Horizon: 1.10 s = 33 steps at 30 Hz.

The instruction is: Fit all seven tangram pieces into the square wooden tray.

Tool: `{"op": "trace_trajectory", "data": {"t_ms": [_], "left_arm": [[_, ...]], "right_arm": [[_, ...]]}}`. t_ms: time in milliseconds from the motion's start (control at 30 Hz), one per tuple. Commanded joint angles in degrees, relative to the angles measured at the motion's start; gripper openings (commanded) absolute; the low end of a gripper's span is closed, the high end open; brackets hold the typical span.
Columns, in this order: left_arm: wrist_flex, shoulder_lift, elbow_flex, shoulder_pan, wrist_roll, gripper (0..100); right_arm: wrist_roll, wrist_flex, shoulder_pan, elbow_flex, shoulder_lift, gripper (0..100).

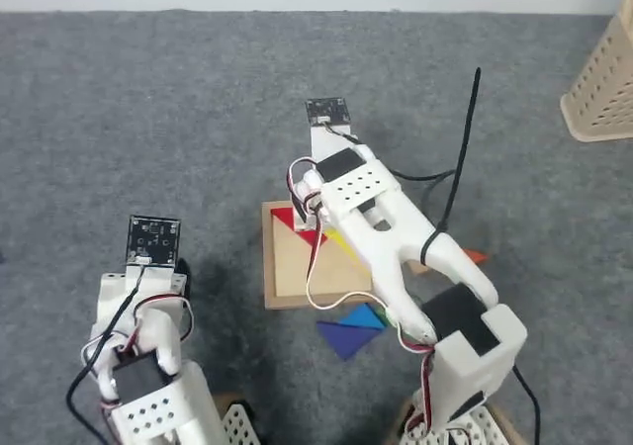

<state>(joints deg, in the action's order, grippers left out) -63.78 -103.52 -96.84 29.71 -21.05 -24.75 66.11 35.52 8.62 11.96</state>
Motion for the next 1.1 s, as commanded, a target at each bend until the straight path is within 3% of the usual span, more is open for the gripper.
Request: {"op": "trace_trajectory", "data": {"t_ms": [0, 200, 367, 567, 833, 1067], "left_arm": [[-0.44, -0.53, 0.31, -0.26, -0.44, 22], [-0.44, -0.53, 0.31, -0.26, -0.44, 22], [-0.44, -0.53, 0.31, -0.26, -0.44, 22], [-0.44, -0.53, 0.31, -0.26, -0.44, 22], [-0.44, -0.53, 0.31, -0.26, -0.44, 22], [-0.44, -0.53, 0.31, -0.26, -0.44, 22]], "right_arm": [[0.88, -0.92, 0.48, -0.62, -4.53, 29.9], [0.97, -0.84, -0.4, -0.7, -4.88, 26.4], [7.82, -5.23, -1.54, -0.7, -4.97, 0.0], [15.47, -10.59, -1.98, -0.62, -4.44, 0.9], [19.6, -14.11, -9.36, 0.7, -1.36, 0.6], [21.19, -13.49, -8.66, 3.25, 0.22, 0.6]]}}
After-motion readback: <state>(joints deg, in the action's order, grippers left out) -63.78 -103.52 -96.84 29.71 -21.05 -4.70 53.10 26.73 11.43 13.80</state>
